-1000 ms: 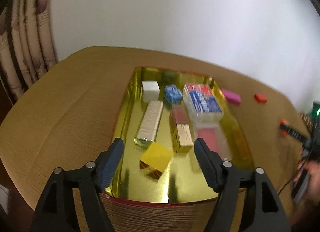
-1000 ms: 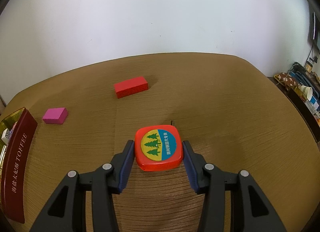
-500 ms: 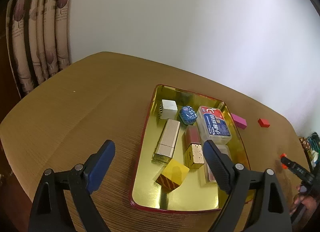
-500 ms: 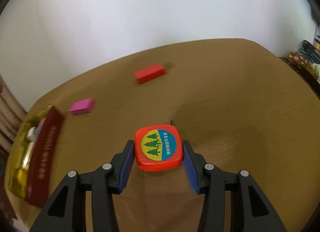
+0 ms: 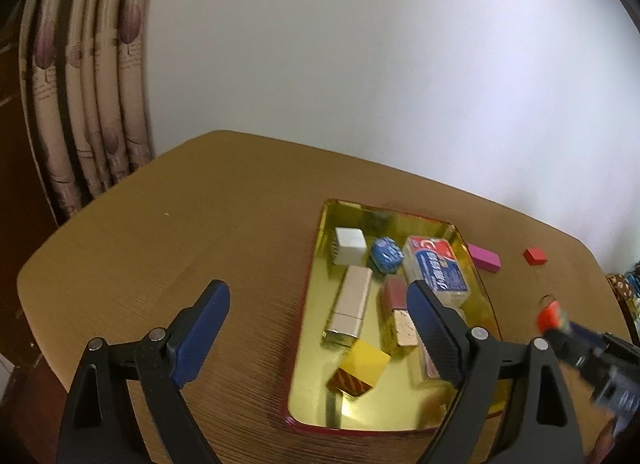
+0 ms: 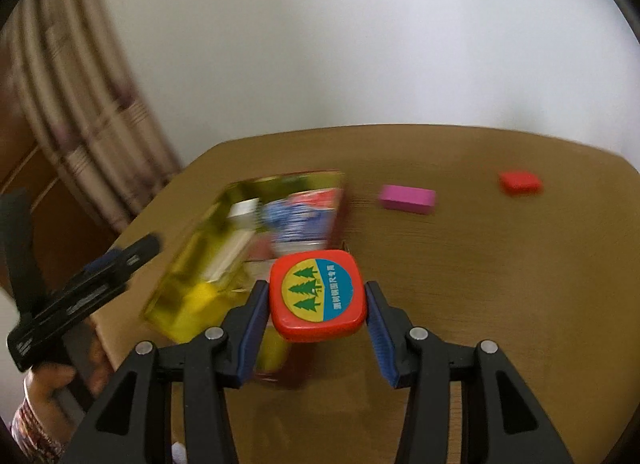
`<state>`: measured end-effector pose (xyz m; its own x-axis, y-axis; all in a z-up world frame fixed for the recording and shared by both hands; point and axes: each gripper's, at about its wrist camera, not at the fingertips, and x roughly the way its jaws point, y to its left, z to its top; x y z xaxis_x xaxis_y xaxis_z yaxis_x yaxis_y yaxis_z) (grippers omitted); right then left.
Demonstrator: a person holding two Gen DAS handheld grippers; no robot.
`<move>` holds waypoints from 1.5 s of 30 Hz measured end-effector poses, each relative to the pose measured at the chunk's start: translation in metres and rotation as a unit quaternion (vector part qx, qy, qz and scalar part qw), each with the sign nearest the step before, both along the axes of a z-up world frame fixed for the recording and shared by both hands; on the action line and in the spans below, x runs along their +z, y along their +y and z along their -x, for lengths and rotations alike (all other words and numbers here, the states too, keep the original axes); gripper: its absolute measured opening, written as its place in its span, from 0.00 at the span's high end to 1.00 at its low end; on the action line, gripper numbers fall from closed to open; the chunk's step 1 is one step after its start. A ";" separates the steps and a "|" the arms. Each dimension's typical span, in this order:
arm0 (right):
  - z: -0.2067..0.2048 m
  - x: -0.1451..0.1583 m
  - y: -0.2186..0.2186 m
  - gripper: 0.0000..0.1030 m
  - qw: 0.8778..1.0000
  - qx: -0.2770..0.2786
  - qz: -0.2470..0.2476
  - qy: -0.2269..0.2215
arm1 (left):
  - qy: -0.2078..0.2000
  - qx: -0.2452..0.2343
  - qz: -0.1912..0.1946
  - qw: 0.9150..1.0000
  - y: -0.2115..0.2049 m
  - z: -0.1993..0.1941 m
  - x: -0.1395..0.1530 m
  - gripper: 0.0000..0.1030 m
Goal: Organize rigid objects
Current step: 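Lower the red tape measure into the tray and open the right gripper, then move the right gripper to the red block and grasp it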
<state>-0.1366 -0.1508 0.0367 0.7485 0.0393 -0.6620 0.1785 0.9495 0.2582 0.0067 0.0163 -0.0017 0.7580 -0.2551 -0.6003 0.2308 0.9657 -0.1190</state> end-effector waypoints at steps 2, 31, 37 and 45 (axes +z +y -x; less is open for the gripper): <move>-0.014 0.000 0.020 0.53 0.999 0.028 0.013 0.013 | -0.004 0.009 0.000 1.000 0.005 -0.001 0.002 0.15; -0.032 -0.034 0.062 0.44 0.997 0.029 0.023 0.060 | 0.006 0.031 0.016 0.999 0.022 -0.009 0.001 0.08; -0.004 -0.022 0.031 0.42 1.000 0.004 0.016 0.015 | -0.004 -0.020 0.011 1.000 0.002 0.005 0.001 0.08; 0.022 -0.026 -0.041 0.41 0.995 -0.094 0.021 0.024 | -0.019 -0.085 0.002 0.996 -0.028 0.031 0.001 0.08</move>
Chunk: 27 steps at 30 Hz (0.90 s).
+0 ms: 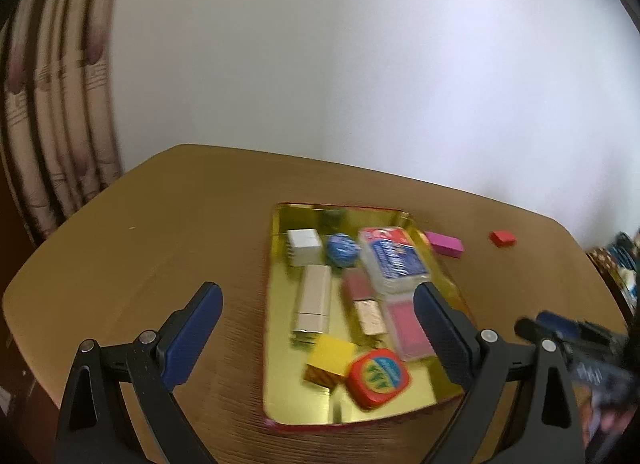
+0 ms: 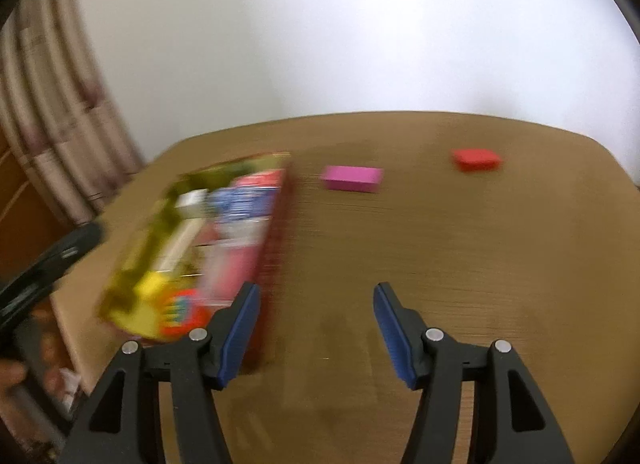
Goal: Organize rigid objects
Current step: 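Move the right gripper to the red block and grasp it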
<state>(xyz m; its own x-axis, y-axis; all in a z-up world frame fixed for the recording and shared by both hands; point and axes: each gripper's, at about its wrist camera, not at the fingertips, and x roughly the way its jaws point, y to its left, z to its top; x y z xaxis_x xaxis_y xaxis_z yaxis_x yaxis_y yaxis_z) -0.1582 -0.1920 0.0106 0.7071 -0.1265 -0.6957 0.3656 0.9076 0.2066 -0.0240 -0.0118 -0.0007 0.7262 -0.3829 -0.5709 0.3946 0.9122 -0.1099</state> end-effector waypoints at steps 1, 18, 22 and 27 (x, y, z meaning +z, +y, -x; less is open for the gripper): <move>0.003 -0.003 -0.012 0.41 1.000 -0.016 0.000 0.005 | -0.001 -0.008 -0.002 1.000 -0.004 0.003 0.000 0.08; -0.076 -0.025 -0.196 0.41 0.972 -0.200 -0.104 0.065 | -0.002 -0.078 -0.013 0.997 -0.072 0.053 0.010 0.01; -0.107 -0.032 -0.221 0.41 0.962 -0.228 -0.132 0.071 | 0.008 -0.081 -0.012 0.997 -0.076 0.053 0.007 0.01; -0.129 -0.043 -0.243 0.40 0.951 -0.265 -0.144 0.070 | 0.019 -0.077 -0.006 0.997 -0.075 0.050 0.005 0.01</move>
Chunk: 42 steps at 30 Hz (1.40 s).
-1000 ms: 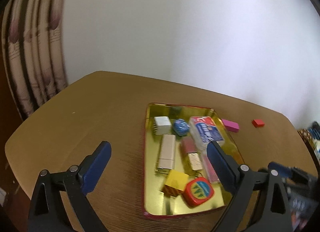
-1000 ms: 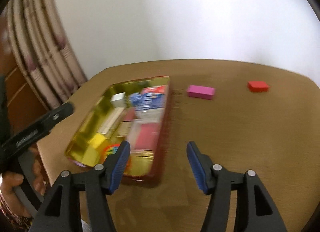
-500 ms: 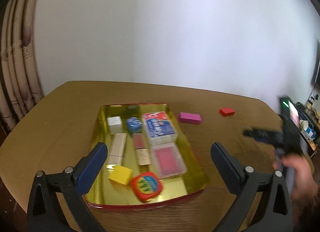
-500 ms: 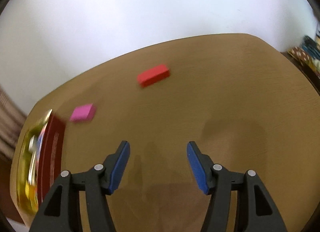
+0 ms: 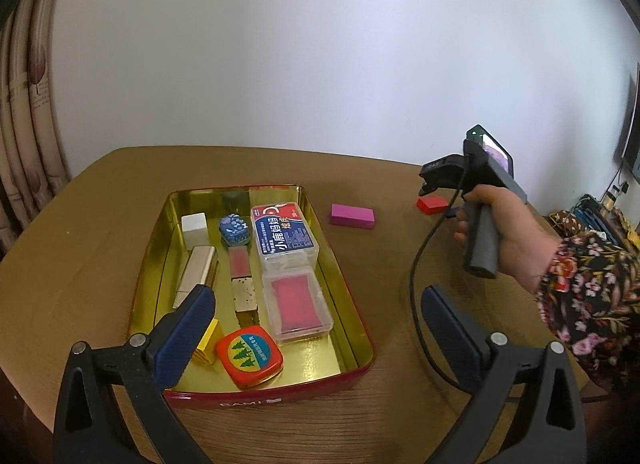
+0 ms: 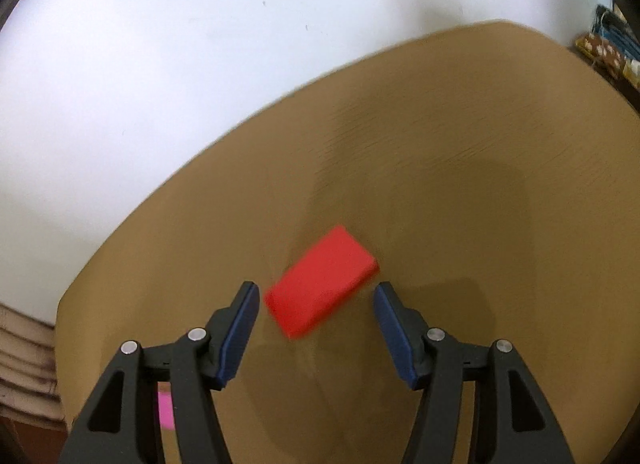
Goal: Organize rigid objects
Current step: 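Move the right gripper to the red block and grasp it, then grasp the pink block with the left gripper while the right gripper holds the red block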
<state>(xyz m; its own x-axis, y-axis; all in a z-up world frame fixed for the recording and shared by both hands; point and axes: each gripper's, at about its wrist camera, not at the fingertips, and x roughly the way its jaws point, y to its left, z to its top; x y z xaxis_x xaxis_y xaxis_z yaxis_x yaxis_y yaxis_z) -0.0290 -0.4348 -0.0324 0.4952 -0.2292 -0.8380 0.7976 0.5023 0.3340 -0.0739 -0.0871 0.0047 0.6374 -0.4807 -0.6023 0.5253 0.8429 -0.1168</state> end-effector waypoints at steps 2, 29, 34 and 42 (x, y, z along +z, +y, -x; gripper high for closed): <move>-0.009 -0.001 -0.001 0.40 1.000 0.009 0.019 0.013 | 0.002 -0.002 0.002 1.000 -0.001 0.000 0.000 0.01; 0.073 -0.011 0.017 0.72 0.973 0.131 0.182 0.057 | 0.085 0.030 0.007 0.996 -0.158 -0.044 0.013 0.01; 0.060 -0.005 0.025 0.72 0.973 0.131 0.183 0.058 | 0.086 0.058 -0.011 0.995 -0.188 -0.072 0.001 0.01; 0.075 -0.009 0.008 0.72 0.975 0.130 0.175 0.052 | 0.158 0.128 -0.010 0.979 -0.189 -0.112 -0.039 0.01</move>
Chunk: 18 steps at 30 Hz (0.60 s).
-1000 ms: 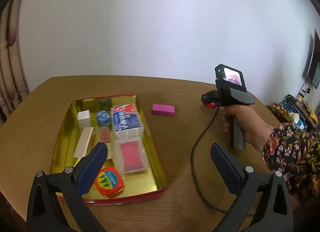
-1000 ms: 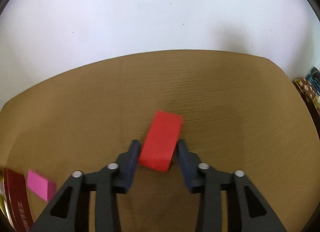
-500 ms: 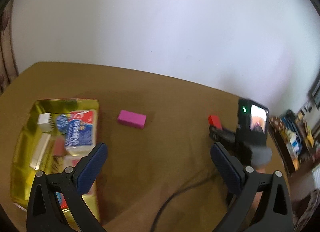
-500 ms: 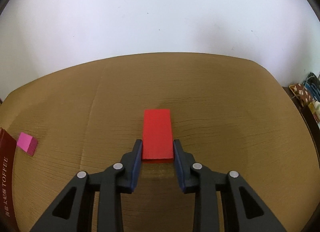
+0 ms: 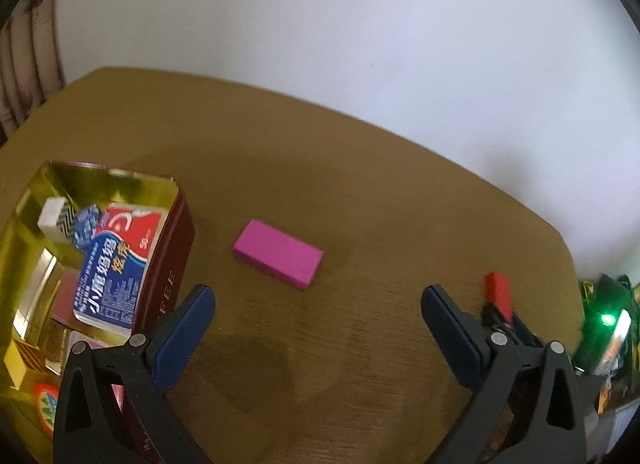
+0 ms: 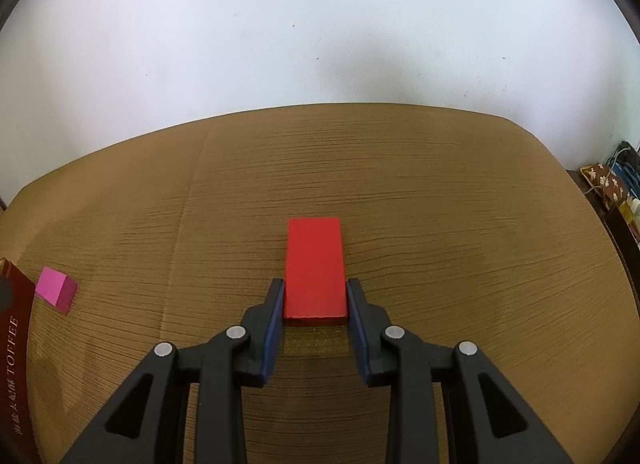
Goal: Organize rigid objects
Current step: 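Grasp the pink block with the left gripper while the right gripper holds the red block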
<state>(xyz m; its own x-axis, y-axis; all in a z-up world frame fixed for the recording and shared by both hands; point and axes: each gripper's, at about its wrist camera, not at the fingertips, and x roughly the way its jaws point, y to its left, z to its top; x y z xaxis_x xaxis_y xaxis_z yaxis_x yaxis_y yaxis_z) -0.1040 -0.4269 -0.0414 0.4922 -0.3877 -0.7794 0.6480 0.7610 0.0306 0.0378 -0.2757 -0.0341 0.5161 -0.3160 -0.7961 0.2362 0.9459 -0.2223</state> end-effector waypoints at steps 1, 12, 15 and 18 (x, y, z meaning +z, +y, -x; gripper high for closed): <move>0.001 0.000 -0.001 0.72 1.000 0.000 -0.003 -0.002 | -0.001 0.004 -0.004 1.000 0.000 -0.001 -0.001 0.01; 0.009 -0.007 -0.015 0.72 1.000 0.000 -0.012 -0.011 | -0.013 0.023 -0.002 1.000 -0.009 -0.017 -0.009 0.01; 0.012 -0.009 -0.020 0.72 1.000 0.000 -0.016 -0.014 | 0.002 0.037 0.000 0.999 -0.009 -0.022 -0.012 0.01; 0.015 -0.011 -0.025 0.72 1.000 0.000 -0.020 -0.017 | 0.008 0.047 0.005 0.999 -0.010 -0.028 -0.011 0.01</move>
<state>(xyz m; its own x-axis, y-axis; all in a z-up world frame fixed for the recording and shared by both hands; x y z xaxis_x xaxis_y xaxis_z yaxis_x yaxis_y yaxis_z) -0.1190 -0.4516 -0.0522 0.5195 -0.3569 -0.7764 0.6456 0.7591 0.0831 0.0656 -0.2859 -0.0448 0.5311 -0.2751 -0.8014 0.1432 0.9614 -0.2351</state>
